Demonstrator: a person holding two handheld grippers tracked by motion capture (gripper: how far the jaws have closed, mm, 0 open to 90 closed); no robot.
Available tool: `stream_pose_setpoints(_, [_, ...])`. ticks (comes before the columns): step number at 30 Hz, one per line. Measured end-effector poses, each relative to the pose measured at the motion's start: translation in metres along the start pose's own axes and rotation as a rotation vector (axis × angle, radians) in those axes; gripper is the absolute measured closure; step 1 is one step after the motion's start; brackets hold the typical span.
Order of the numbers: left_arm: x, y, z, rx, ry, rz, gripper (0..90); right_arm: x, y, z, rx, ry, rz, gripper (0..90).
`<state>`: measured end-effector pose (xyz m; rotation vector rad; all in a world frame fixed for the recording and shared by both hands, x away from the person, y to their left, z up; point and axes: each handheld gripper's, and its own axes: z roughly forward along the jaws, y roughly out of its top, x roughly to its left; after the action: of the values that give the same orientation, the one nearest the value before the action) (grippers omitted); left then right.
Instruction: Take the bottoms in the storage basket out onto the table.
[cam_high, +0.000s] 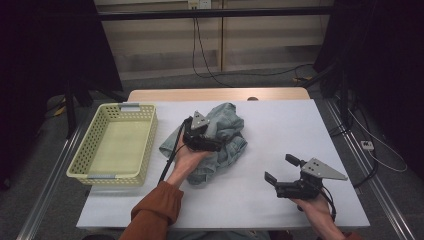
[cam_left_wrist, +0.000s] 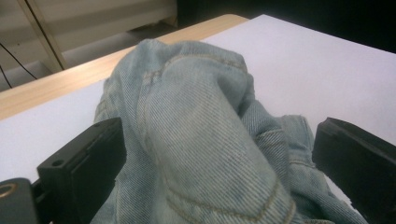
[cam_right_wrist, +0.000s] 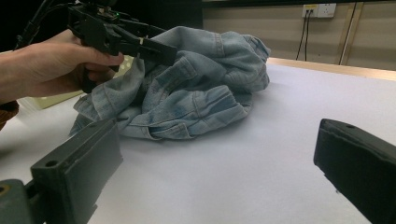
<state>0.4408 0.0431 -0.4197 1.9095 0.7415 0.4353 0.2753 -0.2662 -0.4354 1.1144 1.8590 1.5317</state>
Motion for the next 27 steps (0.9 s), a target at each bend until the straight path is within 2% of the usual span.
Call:
stream_pose_setpoints(6, [0.0, 0.005, -0.009, -0.028, -0.009, 0.028, 2.4, 0.0, 0.0, 0.0, 0.001, -0.002, 0.0, 0.8])
stream_pose_setpoints(12, [-0.001, 0.008, -0.017, -0.051, -0.004, 0.01, 0.0, 0.0, 0.0, 0.001, -0.001, -0.005, -0.003, 0.8])
stream_pose_setpoints(15, [-0.003, 0.01, -0.02, -0.06, -0.022, -0.001, 0.0, 0.001, 0.001, 0.0, -0.001, -0.003, -0.004, 0.8])
stream_pose_setpoints(17, [-0.006, 0.011, -0.022, -0.064, -0.025, 0.015, 0.0, 0.002, 0.001, 0.0, -0.002, -0.004, -0.008, 0.8])
stream_pose_setpoints(19, [-0.009, 0.012, -0.023, -0.058, -0.05, 0.009, 2.7, 0.002, 0.001, 0.0, -0.003, -0.004, -0.009, 0.8])
stream_pose_setpoints(21, [-0.011, 0.013, -0.024, -0.063, -0.052, 0.013, 2.9, 0.003, 0.002, 0.001, -0.002, -0.003, -0.012, 0.8])
stream_pose_setpoints(23, [-0.012, 0.014, -0.027, -0.075, -0.085, 0.012, 0.4, 0.004, 0.002, 0.001, -0.003, 0.0, -0.013, 0.8])
stream_pose_setpoints(27, [-0.017, 0.017, -0.03, -0.075, -0.063, 0.027, 3.0, 0.004, 0.002, 0.001, -0.001, 0.001, -0.013, 0.8])
